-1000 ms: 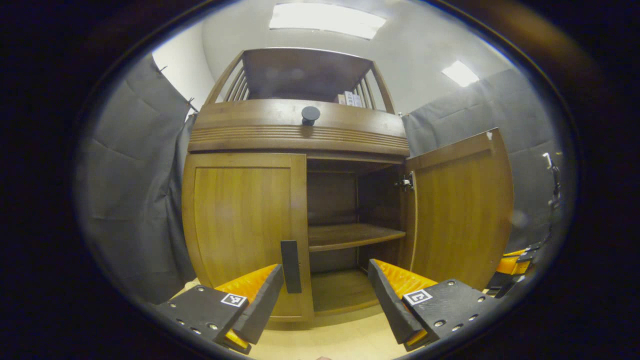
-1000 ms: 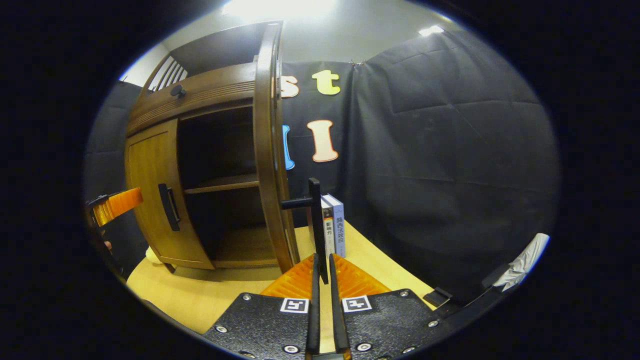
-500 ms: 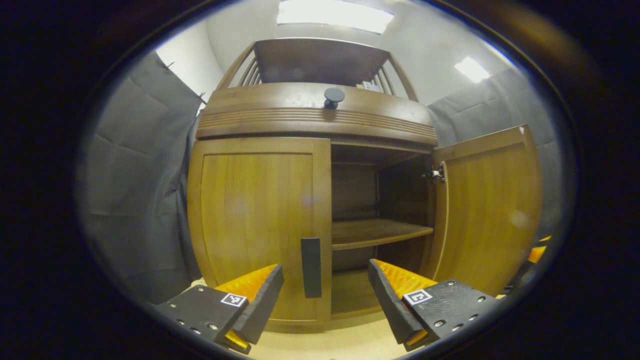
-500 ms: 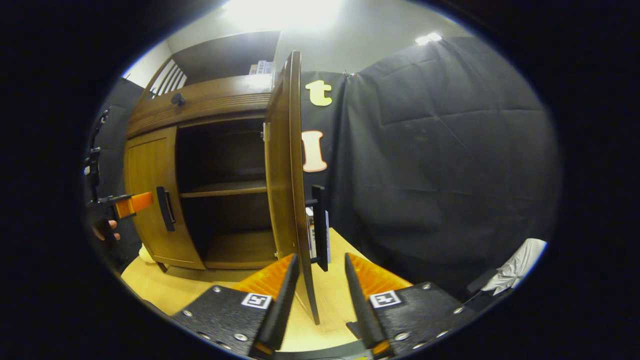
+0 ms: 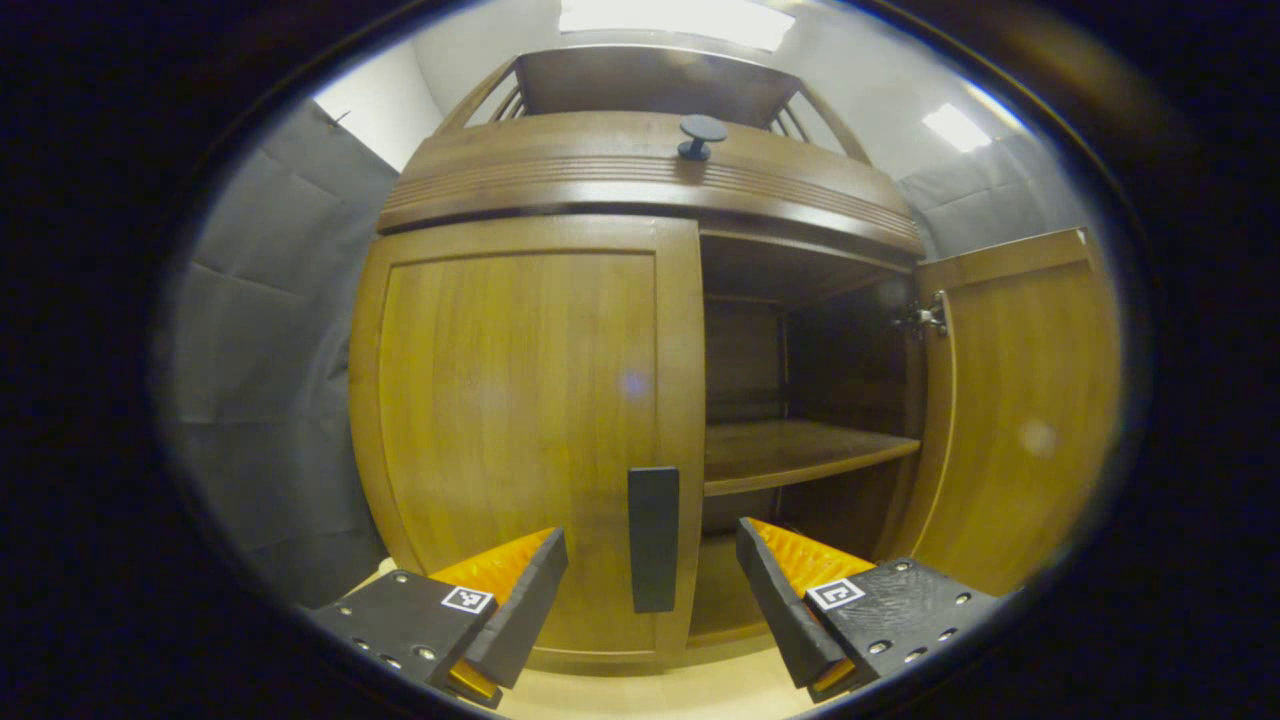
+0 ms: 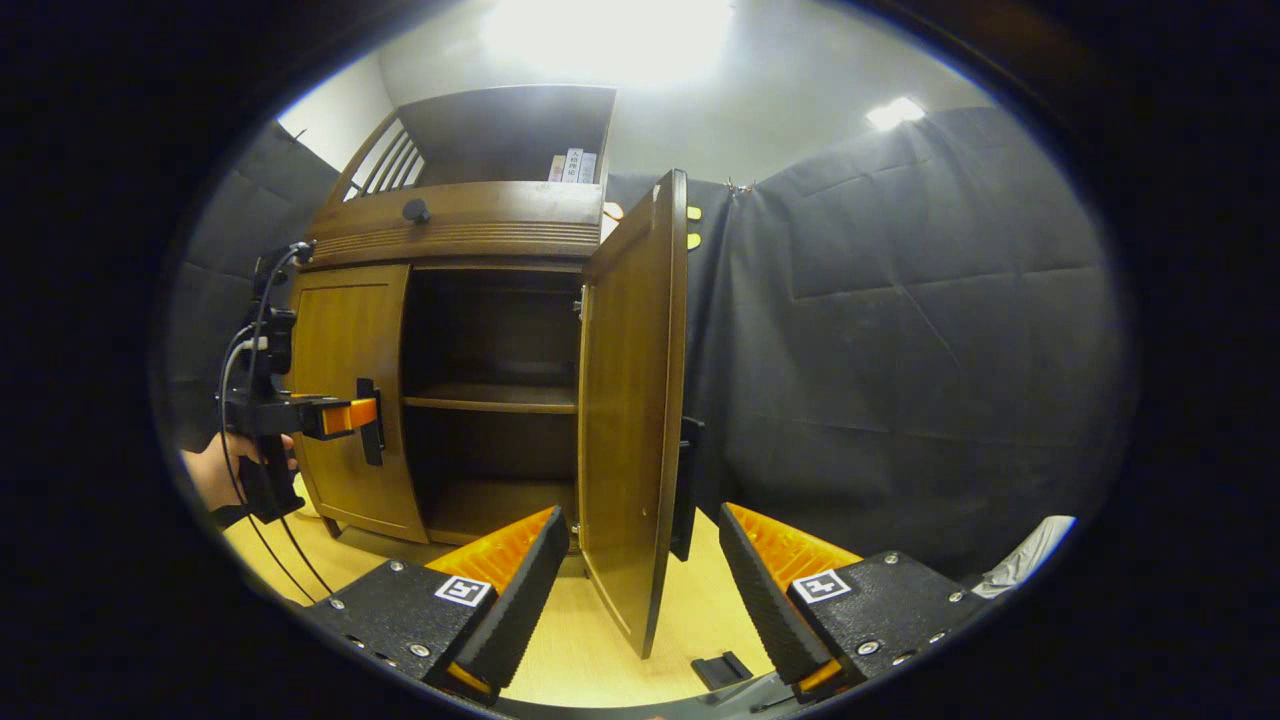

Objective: Open the right door of the double-door shoe cabinet with the right hand, and open the left door with the left hand.

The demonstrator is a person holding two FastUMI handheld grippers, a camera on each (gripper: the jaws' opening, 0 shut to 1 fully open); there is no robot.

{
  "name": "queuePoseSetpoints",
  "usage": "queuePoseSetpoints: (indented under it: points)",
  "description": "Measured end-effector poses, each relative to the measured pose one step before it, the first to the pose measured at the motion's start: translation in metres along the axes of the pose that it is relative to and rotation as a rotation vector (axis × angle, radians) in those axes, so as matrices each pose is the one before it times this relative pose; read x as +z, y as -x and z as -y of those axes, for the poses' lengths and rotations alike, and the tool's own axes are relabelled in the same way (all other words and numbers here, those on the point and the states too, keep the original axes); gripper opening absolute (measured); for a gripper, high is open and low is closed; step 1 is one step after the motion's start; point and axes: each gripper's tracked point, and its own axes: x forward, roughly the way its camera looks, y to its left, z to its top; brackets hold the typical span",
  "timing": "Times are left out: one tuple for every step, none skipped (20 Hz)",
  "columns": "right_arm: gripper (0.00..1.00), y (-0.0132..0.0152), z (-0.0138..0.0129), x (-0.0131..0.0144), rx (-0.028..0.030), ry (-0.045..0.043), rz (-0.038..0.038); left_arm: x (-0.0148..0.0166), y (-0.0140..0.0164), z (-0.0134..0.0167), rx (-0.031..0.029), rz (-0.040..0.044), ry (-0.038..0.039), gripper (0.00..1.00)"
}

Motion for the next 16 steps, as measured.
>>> queuePoseSetpoints:
  points:
    - [0.94, 0.00111, -0.0009, -0.00315, 0.0027, -0.00789, -0.00854, -0.00138, -0.00636, -0.00122, 0.00962, -0.00499, -0.00296, 1.0]
    - [0.93, 0.00023, -0.00065, -0.00212, 0.00276, -0.00866, -0.00947, 0.00037, -0.00556, -0.00028, -0.00006, -0.00112, -0.00654, 1.0]
    - [0.92, -0.00011, -0.00011, -0.00176, 0.00189, -0.00882, -0.00844, -0.00109, -0.00439, -0.00108, 0.00303, 0.00053, -0.01191, 1.0]
    - [0.92, 0.00036, 0.00044, -0.00174, 0.00123, -0.00828, -0.00578, -0.00281, -0.0044, -0.00069, 0.00315, -0.01001, -0.0202, 0.98]
    - [0.94, -0.00054, 0.00073, -0.00121, 0.00118, -0.00918, -0.00522, -0.00312, -0.00507, -0.00034, 0.00376, -0.00436, -0.01523, 0.94]
    - [0.94, -0.00036, 0.00144, -0.00028, -0.00013, -0.00928, -0.00399, -0.00133, -0.00557, -0.00006, 0.00056, -0.0027, -0.00587, 0.9]
    - [0.94, -0.00167, 0.00163, -0.00123, 0.00026, -0.00921, -0.00547, -0.00243, -0.00443, 0.00022, 0.0005, -0.00629, 0.00084, 0.86]
    - [0.94, -0.00141, 0.00054, -0.0016, 0.00356, -0.01028, -0.00565, -0.0021, -0.00392, 0.00053, 0.00012, -0.00945, 0.00392, 0.82]
    - [0.94, -0.00041, 0.00083, -0.00136, 0.00542, -0.00946, -0.00564, -0.00251, -0.00531, 0.00033, 0.00463, -0.00548, 0.00297, 0.78]
    - [0.94, -0.00038, 0.00069, -0.00068, 0.00961, -0.00855, -0.00514, -0.00213, -0.0034, -0.00297, 0.01132, -0.0084, 0.00235, 0.74]
    - [0.94, -0.00011, -0.00098, -0.00099, 0.01356, -0.00945, -0.00312, -0.00287, -0.00259, 0.00163, 0.00238, -0.01518, 0.00798, 0.7]
    - [0.94, -0.00123, 0.00012, -0.00018, 0.01098, -0.00737, -0.00205, -0.00153, -0.00359, 0.00023, 0.00585, -0.00675, 0.00552, 0.62]
    - [0.94, -0.00073, 0.00033, -0.00216, 0.01041, -0.00509, -0.00355, -0.00154, 0.00121, 0.00077, -0.00105, -0.00357, 0.00494, 0.55]
    - [0.94, -0.00165, 0.00073, -0.00208, 0.01081, -0.00186, -0.00769, 0.00004, 0.00011, 0.00237, -0.00964, -0.00039, 0.0091, 0.47]
    - [0.94, 0.00021, -0.00005, -0.00301, 0.01505, -0.00233, -0.00765, -0.00033, -0.00428, 0.00321, -0.01238, 0.0033, 0.01107, 0.39]
    - [0.94, -0.00087, -0.00115, -0.00105, 0.02072, -0.00447, -0.00356, 0.00197, 0.00679, 0.00049, 0.0033, 0.00108, 0.00296, 0.32]
